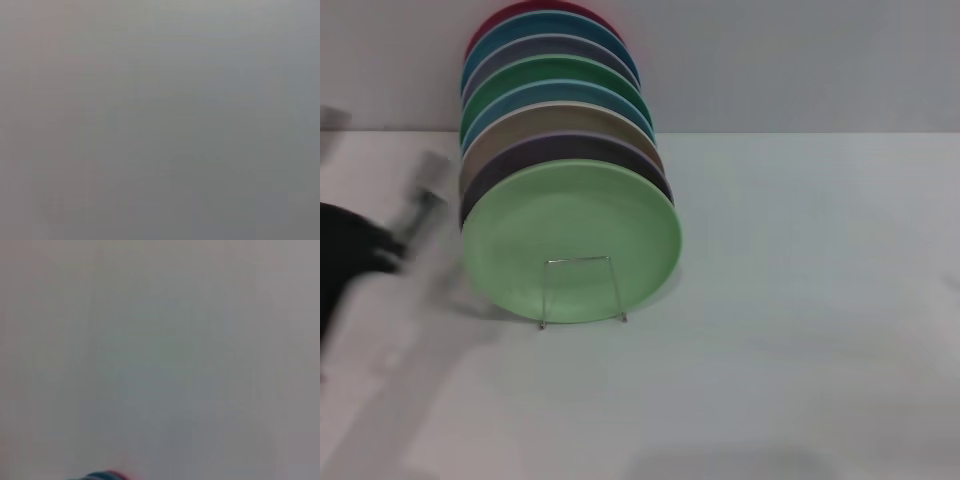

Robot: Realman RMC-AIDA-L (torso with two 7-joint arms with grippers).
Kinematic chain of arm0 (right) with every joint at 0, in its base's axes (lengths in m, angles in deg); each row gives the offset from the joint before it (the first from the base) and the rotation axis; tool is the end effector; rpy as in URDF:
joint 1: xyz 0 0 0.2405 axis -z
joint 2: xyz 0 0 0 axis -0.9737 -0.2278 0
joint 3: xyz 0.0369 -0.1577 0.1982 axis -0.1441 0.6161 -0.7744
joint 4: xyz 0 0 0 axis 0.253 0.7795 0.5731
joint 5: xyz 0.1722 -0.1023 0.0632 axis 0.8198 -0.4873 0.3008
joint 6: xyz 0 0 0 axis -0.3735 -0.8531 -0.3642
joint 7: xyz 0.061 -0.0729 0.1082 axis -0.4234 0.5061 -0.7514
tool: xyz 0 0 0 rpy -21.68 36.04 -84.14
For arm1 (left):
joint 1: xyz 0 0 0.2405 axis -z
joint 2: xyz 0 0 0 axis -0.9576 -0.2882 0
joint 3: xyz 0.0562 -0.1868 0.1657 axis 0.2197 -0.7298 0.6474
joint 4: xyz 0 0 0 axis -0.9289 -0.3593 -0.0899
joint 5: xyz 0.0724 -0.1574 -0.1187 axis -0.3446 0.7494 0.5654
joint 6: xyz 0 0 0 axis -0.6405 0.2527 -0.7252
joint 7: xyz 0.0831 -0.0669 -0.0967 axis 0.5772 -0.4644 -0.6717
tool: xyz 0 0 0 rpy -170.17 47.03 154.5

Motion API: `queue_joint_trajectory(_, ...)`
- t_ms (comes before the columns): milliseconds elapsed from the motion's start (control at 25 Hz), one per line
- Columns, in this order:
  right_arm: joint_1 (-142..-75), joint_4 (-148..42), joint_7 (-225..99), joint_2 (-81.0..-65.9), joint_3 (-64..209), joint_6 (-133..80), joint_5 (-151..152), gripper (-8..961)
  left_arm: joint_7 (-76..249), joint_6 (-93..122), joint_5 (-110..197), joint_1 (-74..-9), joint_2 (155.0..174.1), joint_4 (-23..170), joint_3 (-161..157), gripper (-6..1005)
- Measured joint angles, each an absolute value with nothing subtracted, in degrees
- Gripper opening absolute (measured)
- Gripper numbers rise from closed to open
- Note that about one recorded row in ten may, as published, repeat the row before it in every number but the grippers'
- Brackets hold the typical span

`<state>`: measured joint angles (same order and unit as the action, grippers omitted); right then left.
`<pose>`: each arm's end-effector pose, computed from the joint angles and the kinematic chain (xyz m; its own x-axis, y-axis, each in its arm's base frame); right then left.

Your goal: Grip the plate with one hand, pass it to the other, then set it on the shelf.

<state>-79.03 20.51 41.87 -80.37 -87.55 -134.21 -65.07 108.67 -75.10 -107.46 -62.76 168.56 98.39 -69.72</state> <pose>0.2979 0.2207 0.1801 0.7310 0.1544 -0.6647 -0.4787 -0.5781 -0.6608 -0.2641 0.2508 0.0104 0.7212 -0.6434 0.2567 0.2851 -0.0620 -0.9565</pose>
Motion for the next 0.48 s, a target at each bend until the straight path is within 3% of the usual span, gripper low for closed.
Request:
queue_joint_trajectory(160,-78.56,10.37,54.34,-80.62,-88.95,-133.93,-58.72,695,99.13,-74.41,-102.31,-65.11,168.13,99.97,-73.82,795)
queue_joint_trajectory(480,-81.9,-20.86,83.12,-80.63,-90.28,-127.45,-37.92,695,81.56,-71.0,-98.72,-60.5,168.47,84.3,-88.24,795)
